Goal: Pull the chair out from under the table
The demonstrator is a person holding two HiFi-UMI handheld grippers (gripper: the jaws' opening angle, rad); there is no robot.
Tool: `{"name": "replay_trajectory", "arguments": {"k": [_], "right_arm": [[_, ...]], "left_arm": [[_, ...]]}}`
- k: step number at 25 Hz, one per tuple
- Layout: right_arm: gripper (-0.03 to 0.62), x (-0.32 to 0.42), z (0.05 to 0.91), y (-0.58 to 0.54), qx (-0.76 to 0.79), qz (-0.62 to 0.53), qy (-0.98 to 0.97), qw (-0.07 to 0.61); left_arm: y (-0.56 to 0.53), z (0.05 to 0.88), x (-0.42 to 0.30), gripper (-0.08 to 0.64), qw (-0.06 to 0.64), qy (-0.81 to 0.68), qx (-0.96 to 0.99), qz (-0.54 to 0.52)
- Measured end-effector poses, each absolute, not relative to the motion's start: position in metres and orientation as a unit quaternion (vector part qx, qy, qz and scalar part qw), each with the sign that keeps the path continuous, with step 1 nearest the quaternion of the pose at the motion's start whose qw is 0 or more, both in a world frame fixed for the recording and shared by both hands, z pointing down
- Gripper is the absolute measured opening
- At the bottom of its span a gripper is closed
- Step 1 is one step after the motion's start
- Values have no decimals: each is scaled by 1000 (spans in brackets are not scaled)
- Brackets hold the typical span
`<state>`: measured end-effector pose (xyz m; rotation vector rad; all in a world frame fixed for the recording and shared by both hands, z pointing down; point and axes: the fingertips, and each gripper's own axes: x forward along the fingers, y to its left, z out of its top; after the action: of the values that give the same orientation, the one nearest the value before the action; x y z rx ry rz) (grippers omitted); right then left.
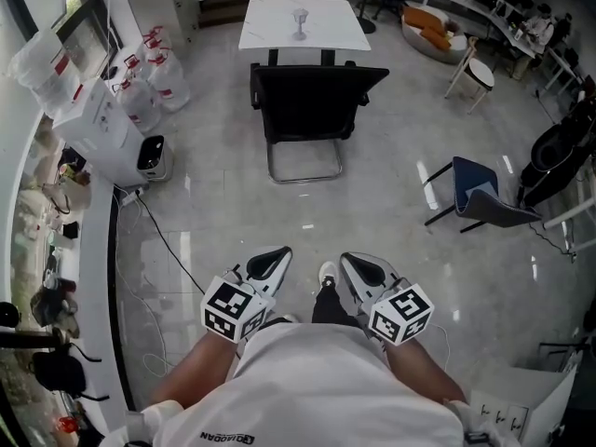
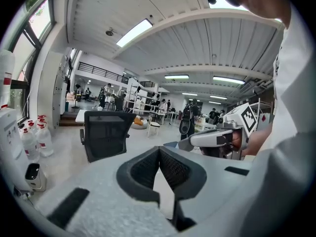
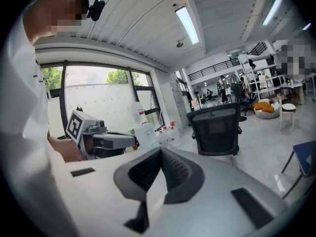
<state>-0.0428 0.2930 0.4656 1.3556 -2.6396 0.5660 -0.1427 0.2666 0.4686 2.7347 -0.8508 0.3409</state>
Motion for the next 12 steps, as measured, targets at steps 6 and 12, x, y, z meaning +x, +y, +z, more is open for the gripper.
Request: {"name": "replay_trajectory", "arguments": {"k": [6, 12], "right_arm": [[5, -25, 458, 248, 442, 174, -878, 55], [5, 5, 446, 189, 443, 164, -880, 46]], "left_arm": [[222, 459, -122, 8, 116, -298, 941, 112], [165, 442, -96, 8, 98, -304, 942, 106]]}}
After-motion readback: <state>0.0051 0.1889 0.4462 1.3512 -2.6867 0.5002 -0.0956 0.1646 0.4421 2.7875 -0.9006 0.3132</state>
